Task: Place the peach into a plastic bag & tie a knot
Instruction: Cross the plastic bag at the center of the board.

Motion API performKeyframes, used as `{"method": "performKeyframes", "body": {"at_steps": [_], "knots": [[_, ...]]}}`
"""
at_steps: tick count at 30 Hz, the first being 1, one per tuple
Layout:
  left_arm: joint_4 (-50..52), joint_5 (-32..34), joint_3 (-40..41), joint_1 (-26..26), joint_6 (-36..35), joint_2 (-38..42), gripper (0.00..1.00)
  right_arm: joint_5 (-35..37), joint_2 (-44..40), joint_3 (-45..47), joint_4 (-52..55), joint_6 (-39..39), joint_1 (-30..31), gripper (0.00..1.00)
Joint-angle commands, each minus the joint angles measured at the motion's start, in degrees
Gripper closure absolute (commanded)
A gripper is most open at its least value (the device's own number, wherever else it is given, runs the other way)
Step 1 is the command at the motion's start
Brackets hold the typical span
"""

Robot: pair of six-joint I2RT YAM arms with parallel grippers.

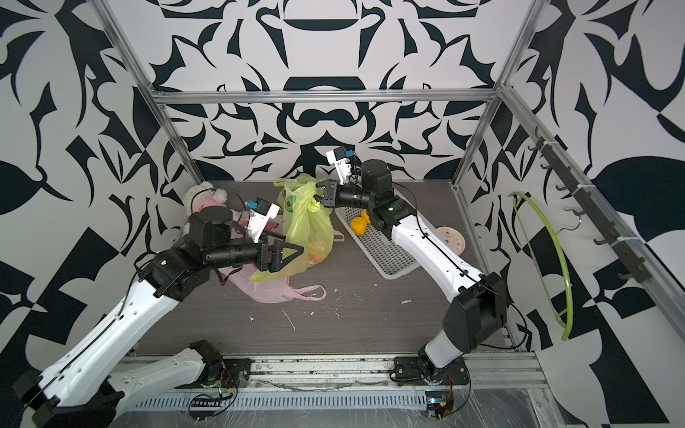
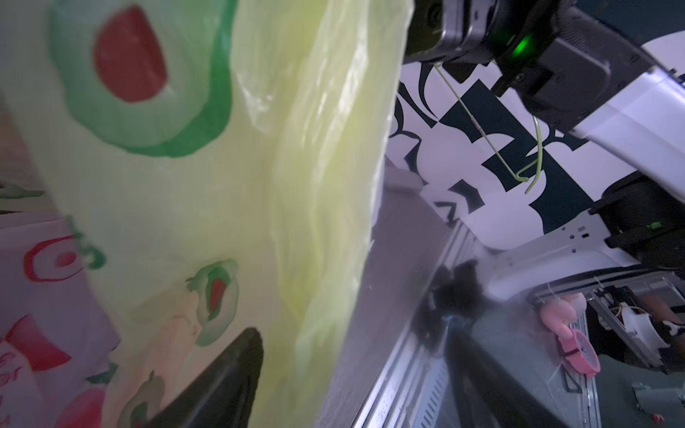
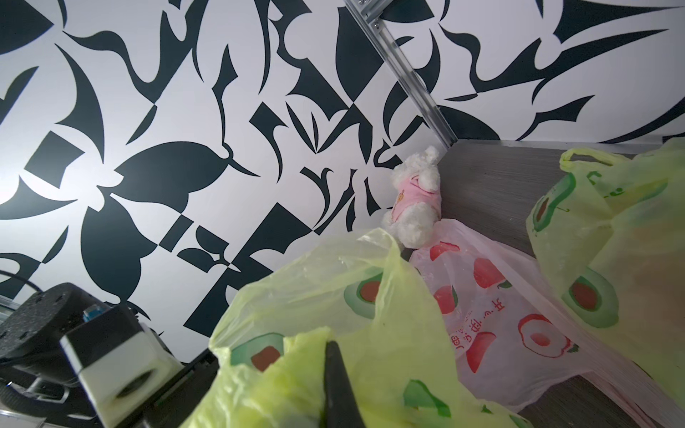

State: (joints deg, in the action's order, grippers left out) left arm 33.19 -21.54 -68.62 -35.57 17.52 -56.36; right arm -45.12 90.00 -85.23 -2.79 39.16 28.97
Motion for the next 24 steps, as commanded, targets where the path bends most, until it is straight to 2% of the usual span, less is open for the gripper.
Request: {"method": "performKeyframes", "body": {"at_steps": [1,3,5,9,17,20,22,24], "knots": [[5.8,2.1,-2.4,3.0,-2.3,3.1,0.16,-3.0,-0.4,-3.3,0.2,-1.6,-0.2,1.00],[6.8,2.3,-3.0,4.9,-2.7,4.2,0.16,-3.4,-0.3,-3.5,0.6,-1.7,-0.1,1.00],[7.1,3.4,-3.5,6.8,-3.0,4.6,0.11,-3.8,-0.5,-3.4,0.9,-1.9,-0.2,1.00],[5.2,9.8,-3.7,8.7,-2.5,2.6,0.09,-4.3,-1.1,-3.3,1.8,-2.3,-0.1,1.00],[-7.7,3.8,-2.3,8.9,-2.6,-6.8,0.07,-6.3,-1.6,-3.5,3.4,-2.4,0.2,1.00],[-11.1,-1.2,-2.5,9.0,-3.1,-10.2,0.07,-7.0,-1.8,-3.7,4.3,-2.7,0.3,1.00],[-11.8,-6.2,-3.3,9.0,-2.2,-12.5,0.14,-6.6,-1.9,-3.9,5.4,-3.3,0.2,1.00],[-11.4,-9.9,-4.0,8.9,-1.2,-14.0,0.42,-5.0,-2.3,-3.9,7.3,-4.7,0.3,1.00]]}}
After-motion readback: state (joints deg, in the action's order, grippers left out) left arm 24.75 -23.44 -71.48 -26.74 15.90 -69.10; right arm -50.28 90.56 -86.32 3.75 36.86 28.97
